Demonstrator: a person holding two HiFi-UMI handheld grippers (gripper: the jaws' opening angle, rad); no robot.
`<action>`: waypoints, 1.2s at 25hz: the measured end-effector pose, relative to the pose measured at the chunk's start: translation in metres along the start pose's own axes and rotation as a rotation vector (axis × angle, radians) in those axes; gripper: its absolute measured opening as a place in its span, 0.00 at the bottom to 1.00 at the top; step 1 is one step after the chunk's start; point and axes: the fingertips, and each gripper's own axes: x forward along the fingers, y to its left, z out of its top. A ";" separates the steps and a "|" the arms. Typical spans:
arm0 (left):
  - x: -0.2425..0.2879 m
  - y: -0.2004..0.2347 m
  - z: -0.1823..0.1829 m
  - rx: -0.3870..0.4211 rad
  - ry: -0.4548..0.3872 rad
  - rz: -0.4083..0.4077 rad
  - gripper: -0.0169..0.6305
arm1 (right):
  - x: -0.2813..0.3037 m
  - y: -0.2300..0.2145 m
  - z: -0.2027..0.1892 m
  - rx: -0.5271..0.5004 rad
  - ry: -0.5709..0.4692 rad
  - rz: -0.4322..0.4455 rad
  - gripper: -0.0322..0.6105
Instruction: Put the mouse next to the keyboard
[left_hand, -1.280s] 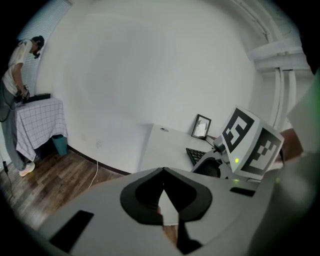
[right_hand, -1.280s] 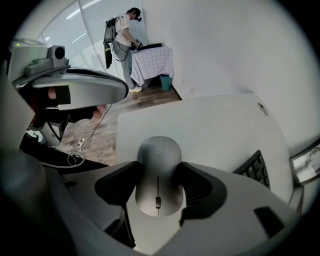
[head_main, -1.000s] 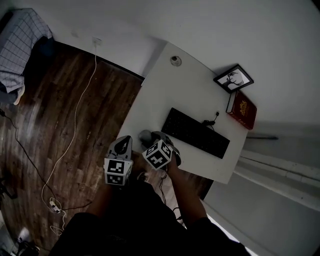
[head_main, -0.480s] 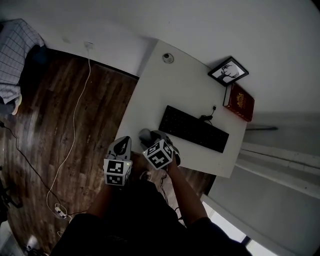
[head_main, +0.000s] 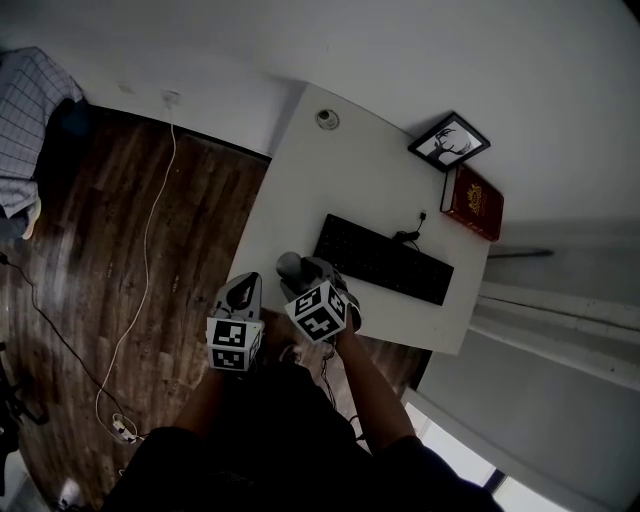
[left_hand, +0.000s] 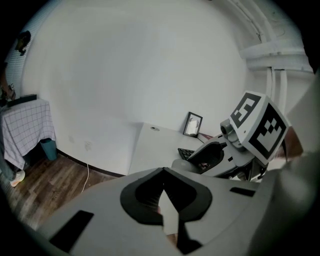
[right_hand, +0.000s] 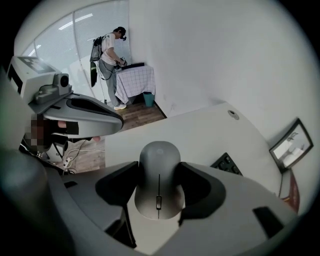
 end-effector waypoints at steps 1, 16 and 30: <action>0.000 0.000 0.001 0.001 0.000 -0.002 0.03 | -0.001 -0.001 0.000 0.004 -0.001 -0.004 0.48; 0.009 -0.012 0.020 0.069 0.008 -0.073 0.03 | -0.013 -0.022 -0.004 0.109 -0.024 -0.084 0.48; 0.025 -0.061 0.019 0.120 0.004 -0.090 0.03 | -0.034 -0.057 -0.049 0.198 -0.066 -0.130 0.48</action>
